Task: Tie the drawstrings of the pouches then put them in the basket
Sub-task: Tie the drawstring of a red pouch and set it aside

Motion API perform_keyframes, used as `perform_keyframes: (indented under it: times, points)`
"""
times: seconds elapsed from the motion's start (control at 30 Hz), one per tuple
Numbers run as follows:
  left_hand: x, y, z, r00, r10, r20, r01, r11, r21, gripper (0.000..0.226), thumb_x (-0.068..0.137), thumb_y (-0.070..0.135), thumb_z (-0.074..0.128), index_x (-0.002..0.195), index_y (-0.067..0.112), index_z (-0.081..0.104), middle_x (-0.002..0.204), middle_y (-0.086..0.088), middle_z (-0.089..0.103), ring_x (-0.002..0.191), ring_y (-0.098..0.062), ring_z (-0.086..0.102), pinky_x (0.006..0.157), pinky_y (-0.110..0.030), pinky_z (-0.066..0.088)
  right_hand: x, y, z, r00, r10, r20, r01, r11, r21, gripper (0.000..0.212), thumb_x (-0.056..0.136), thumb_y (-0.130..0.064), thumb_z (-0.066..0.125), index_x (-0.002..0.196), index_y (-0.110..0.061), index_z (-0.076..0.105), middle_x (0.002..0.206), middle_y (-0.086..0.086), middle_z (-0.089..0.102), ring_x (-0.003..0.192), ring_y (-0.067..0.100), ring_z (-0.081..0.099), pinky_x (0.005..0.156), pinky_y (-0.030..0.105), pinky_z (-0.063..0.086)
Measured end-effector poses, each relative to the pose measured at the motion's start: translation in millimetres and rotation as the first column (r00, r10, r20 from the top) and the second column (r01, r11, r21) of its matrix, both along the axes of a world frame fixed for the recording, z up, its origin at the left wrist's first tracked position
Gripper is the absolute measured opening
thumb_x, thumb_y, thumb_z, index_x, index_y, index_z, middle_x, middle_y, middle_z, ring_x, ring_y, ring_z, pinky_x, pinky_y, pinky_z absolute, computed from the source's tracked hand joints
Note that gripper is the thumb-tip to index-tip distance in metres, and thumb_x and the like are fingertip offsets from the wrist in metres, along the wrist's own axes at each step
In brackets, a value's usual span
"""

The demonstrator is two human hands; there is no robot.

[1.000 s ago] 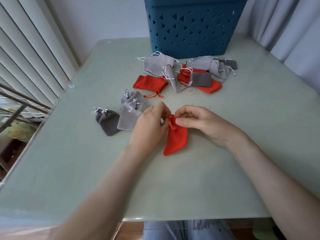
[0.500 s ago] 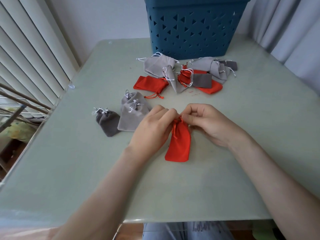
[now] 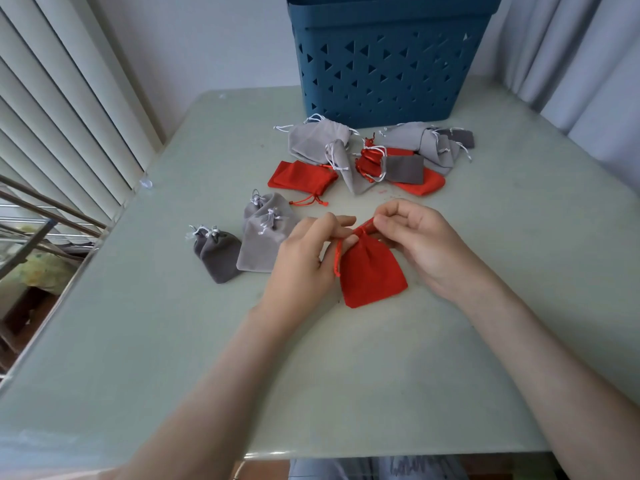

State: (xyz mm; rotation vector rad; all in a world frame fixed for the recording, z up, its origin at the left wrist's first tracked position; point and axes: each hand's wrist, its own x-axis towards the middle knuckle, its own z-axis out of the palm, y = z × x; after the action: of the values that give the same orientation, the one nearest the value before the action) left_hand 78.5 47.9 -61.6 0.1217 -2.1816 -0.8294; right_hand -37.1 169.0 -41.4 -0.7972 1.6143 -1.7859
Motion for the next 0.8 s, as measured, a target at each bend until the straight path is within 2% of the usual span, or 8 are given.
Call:
perform_keyframes:
  times: [0.13, 0.23, 0.33, 0.4, 0.5, 0.6, 0.7, 0.8]
  points:
    - [-2.7, -1.4, -1.9, 1.000, 0.000, -0.022, 0.001, 0.997, 0.075, 0.012, 0.089, 0.024, 0.056, 0.082, 0.014, 0.057, 0.100, 0.014, 0.061, 0.092, -0.006, 0.058, 0.083, -0.013, 0.043, -1.7, 0.3, 2.2, 0.996, -0.093, 0.011, 0.094, 0.991, -0.096, 0.017, 0.092, 0.002, 0.050, 0.086, -0.013, 0.055, 0.061, -0.008, 0.061, 0.062, 0.004, 0.058, 0.064, 0.018, 0.045]
    - [-3.8, -1.6, -0.5, 1.000, -0.019, -0.022, 0.021, 0.994, 0.103, 0.007, 0.088, 0.026, 0.055, 0.082, 0.022, 0.055, 0.095, 0.018, 0.058, 0.090, -0.009, 0.057, 0.082, -0.013, 0.044, -4.2, 0.9, 1.7, 0.992, -0.126, -0.003, 0.124, 0.980, -0.153, 0.012, 0.087, -0.006, 0.054, 0.094, -0.015, 0.056, 0.065, -0.009, 0.058, 0.069, 0.007, 0.056, 0.065, 0.020, 0.044]
    - [-3.4, -0.8, 0.2, 1.000, -0.024, 0.005, 0.023, 0.993, 0.119, 0.008, 0.088, 0.019, 0.060, 0.081, 0.016, 0.059, 0.090, 0.009, 0.062, 0.088, -0.014, 0.058, 0.080, -0.012, 0.043, -4.5, 2.3, 1.3, 0.977, -0.143, -0.161, 0.123, 0.985, -0.124, 0.018, 0.091, -0.008, 0.054, 0.105, -0.018, 0.057, 0.077, -0.005, 0.063, 0.081, 0.010, 0.059, 0.067, 0.019, 0.045]
    - [-2.4, -0.6, 0.8, 0.999, -0.027, 0.018, 0.024, 0.990, 0.138, 0.007, 0.087, 0.018, 0.060, 0.081, 0.018, 0.058, 0.090, 0.006, 0.065, 0.088, -0.017, 0.060, 0.080, -0.017, 0.045, -4.9, 3.0, 1.0, 0.965, -0.166, -0.201, 0.146, 0.983, -0.113, 0.021, 0.093, -0.005, 0.053, 0.108, -0.019, 0.058, 0.081, -0.002, 0.067, 0.085, 0.013, 0.061, 0.068, 0.020, 0.045]
    - [-1.2, 0.9, 1.9, 0.997, -0.061, 0.052, 0.048, 0.977, 0.210, 0.010, 0.089, 0.019, 0.057, 0.081, 0.023, 0.052, 0.096, 0.002, 0.069, 0.094, -0.015, 0.065, 0.083, -0.025, 0.049, -5.5, 2.4, 2.1, 0.981, -0.184, -0.062, 0.173, 0.973, -0.153, 0.020, 0.089, -0.003, 0.058, 0.104, -0.016, 0.057, 0.075, -0.002, 0.068, 0.078, 0.016, 0.061, 0.065, 0.020, 0.045]
    - [-0.5, 4.3, 2.3, 0.992, -0.082, 0.099, 0.046, 0.946, 0.321, 0.015, 0.089, 0.023, 0.054, 0.077, 0.025, 0.044, 0.092, 0.001, 0.071, 0.095, -0.014, 0.066, 0.085, -0.033, 0.051, -4.9, 1.0, 3.5, 0.983, -0.156, 0.097, 0.171, 0.970, -0.176, 0.016, 0.090, 0.002, 0.054, 0.092, -0.013, 0.052, 0.064, -0.006, 0.063, 0.062, 0.009, 0.055, 0.059, 0.019, 0.042]
    - [-2.3, 5.8, 4.1, 0.994, -0.050, 0.097, -0.009, 0.849, 0.528, 0.012, 0.084, 0.028, 0.053, 0.076, 0.023, 0.045, 0.076, -0.006, 0.059, 0.080, -0.034, 0.059, 0.083, -0.052, 0.049, -3.7, 1.6, 4.1, 0.988, -0.074, 0.139, 0.100, 0.977, -0.188, 0.016, 0.090, 0.003, 0.052, 0.090, -0.013, 0.049, 0.059, -0.006, 0.058, 0.057, 0.006, 0.052, 0.059, 0.019, 0.041]
    - [-5.0, 5.6, 6.1, 0.995, -0.013, 0.102, -0.063, 0.707, 0.704, 0.012, 0.081, 0.031, 0.050, 0.070, 0.034, 0.050, 0.070, 0.000, 0.051, 0.072, -0.035, 0.053, 0.073, -0.053, 0.048, -1.6, 4.3, 6.9, 0.994, 0.072, 0.087, -0.055, 0.981, -0.186, 0.015, 0.082, -0.006, 0.057, 0.094, -0.013, 0.050, 0.062, -0.007, 0.059, 0.060, 0.006, 0.053, 0.060, 0.018, 0.041]
